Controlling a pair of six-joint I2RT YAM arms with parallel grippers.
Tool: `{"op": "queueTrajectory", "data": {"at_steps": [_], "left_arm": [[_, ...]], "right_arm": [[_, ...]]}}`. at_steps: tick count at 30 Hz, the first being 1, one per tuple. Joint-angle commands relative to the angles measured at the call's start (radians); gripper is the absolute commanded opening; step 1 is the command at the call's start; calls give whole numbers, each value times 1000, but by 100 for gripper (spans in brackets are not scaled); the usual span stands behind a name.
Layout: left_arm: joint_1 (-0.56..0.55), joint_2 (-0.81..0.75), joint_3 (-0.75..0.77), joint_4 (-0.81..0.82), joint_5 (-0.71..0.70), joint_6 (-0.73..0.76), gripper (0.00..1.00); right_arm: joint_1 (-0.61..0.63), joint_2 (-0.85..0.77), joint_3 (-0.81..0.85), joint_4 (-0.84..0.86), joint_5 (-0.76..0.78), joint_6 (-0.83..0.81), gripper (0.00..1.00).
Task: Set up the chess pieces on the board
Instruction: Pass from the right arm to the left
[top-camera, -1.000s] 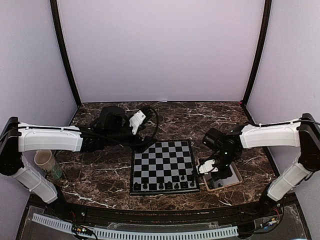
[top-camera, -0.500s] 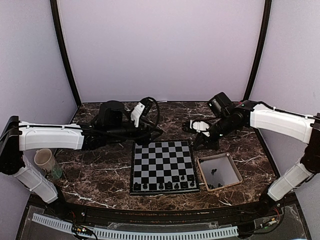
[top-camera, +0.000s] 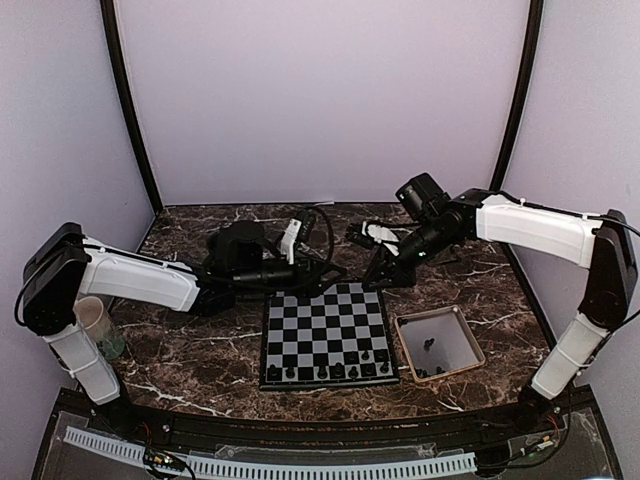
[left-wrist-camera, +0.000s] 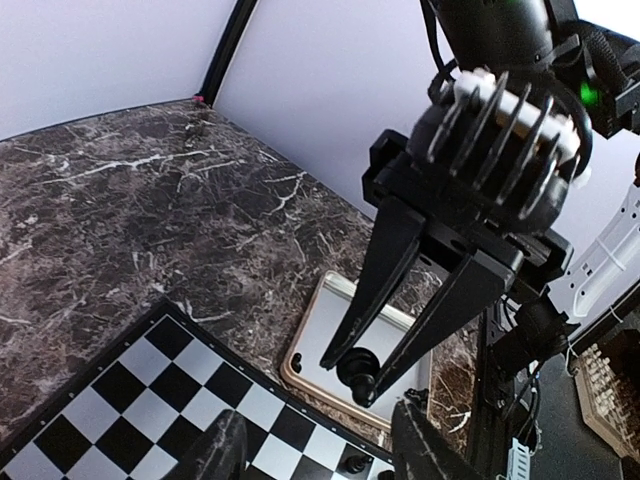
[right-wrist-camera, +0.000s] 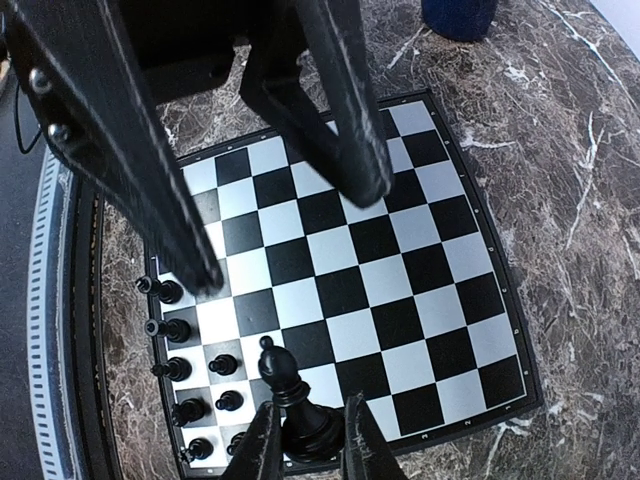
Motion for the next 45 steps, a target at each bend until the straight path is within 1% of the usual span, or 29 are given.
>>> {"op": "queueTrajectory", "data": {"at_steps": [1, 6, 14, 20, 27, 29, 32, 35, 38, 42, 45], "left_arm": [[-20, 25, 45, 62, 67, -40, 51], [-27, 57, 57, 69, 73, -55, 47], [-32, 110, 93, 86, 110, -77, 38], [-35, 135, 103, 100, 133, -85, 26], [-35, 137, 101, 105, 133, -79, 16], [-35, 138, 99, 110, 138, -80, 12], [-35, 134, 95, 114, 142, -71, 10], [-35, 108, 86, 71, 117, -37, 9], [-34, 65, 76, -6, 91, 28, 9], [-34, -11, 71, -172, 73, 135, 9], [-34, -76, 62, -334, 50, 222, 9]], "right_arm": [[-4, 3, 34, 5, -42, 36, 17], [-3, -3, 30, 6, -49, 38, 17], [-4, -9, 23, 6, -63, 37, 18], [-4, -10, 22, 6, -64, 38, 18], [-4, -11, 9, 15, -58, 38, 19], [-4, -10, 8, 16, -54, 37, 21], [-4, -16, 6, 16, -35, 37, 27], [-16, -33, -19, 5, -27, 17, 35], [-52, -135, -106, 24, -46, -14, 39], [-117, -226, -244, 85, -60, -11, 42], [-168, -269, -338, 165, -50, 9, 43]]}}
